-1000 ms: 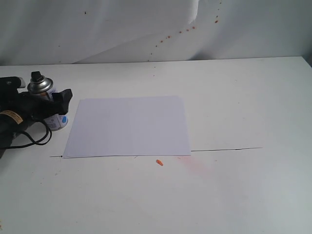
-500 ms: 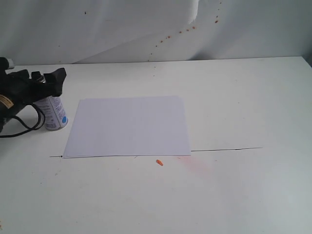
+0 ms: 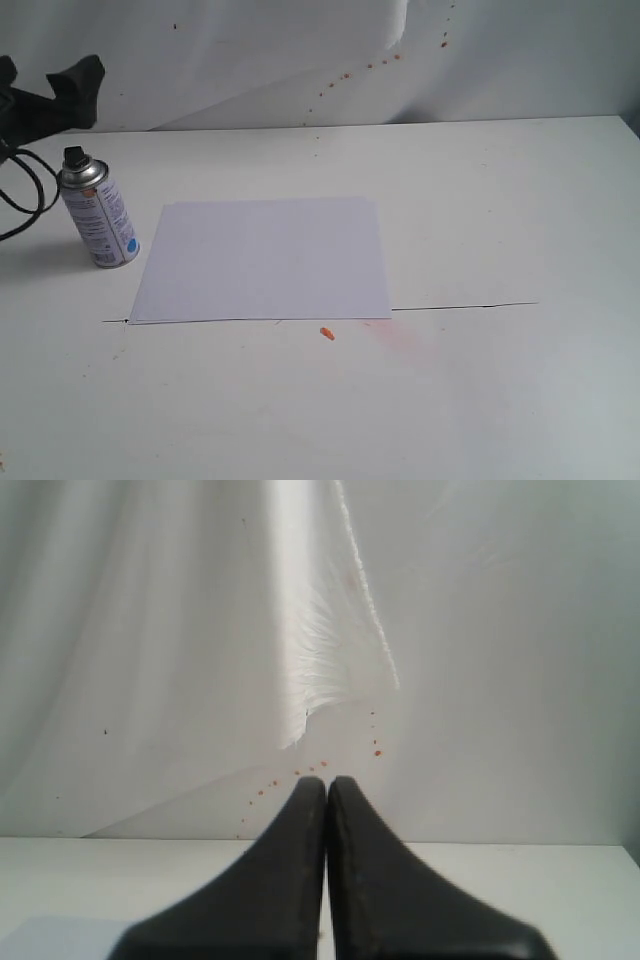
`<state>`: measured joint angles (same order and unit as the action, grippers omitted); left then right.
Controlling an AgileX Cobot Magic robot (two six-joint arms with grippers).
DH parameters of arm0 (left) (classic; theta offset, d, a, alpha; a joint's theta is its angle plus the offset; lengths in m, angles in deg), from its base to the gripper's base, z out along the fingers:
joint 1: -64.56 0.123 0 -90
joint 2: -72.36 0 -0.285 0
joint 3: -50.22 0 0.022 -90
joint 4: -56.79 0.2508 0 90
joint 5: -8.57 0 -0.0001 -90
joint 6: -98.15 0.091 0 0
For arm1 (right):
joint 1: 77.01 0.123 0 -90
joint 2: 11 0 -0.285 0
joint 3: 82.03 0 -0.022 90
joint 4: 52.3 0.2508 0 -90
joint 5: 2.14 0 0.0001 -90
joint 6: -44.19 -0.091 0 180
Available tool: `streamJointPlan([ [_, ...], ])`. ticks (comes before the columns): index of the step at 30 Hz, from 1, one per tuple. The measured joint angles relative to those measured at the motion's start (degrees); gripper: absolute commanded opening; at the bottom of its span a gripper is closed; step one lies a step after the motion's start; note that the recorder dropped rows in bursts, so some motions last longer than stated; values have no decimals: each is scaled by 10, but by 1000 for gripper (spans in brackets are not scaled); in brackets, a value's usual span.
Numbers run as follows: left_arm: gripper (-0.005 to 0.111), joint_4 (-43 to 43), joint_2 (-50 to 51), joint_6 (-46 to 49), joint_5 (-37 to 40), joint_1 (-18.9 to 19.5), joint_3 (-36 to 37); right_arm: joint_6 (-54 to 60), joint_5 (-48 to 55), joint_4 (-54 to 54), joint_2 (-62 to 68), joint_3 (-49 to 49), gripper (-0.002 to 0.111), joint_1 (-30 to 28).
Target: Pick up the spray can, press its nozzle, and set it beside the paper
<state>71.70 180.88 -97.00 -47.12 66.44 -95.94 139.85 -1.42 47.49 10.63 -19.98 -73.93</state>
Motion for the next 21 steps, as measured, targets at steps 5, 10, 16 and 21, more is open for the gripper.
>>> streamJointPlan([
  [5,4,21,-77,-24,65,0,0,0,0,0,0,0,0,0],
  [10,0,213,-190,-135,180,0,0,0,0,0,0,0,0,0],
  [16,0,267,-369,-302,349,0,14,0,0,0,0,0,0,0],
  [21,0,300,-518,-369,373,0,83,0,0,0,0,0,0,0],
])
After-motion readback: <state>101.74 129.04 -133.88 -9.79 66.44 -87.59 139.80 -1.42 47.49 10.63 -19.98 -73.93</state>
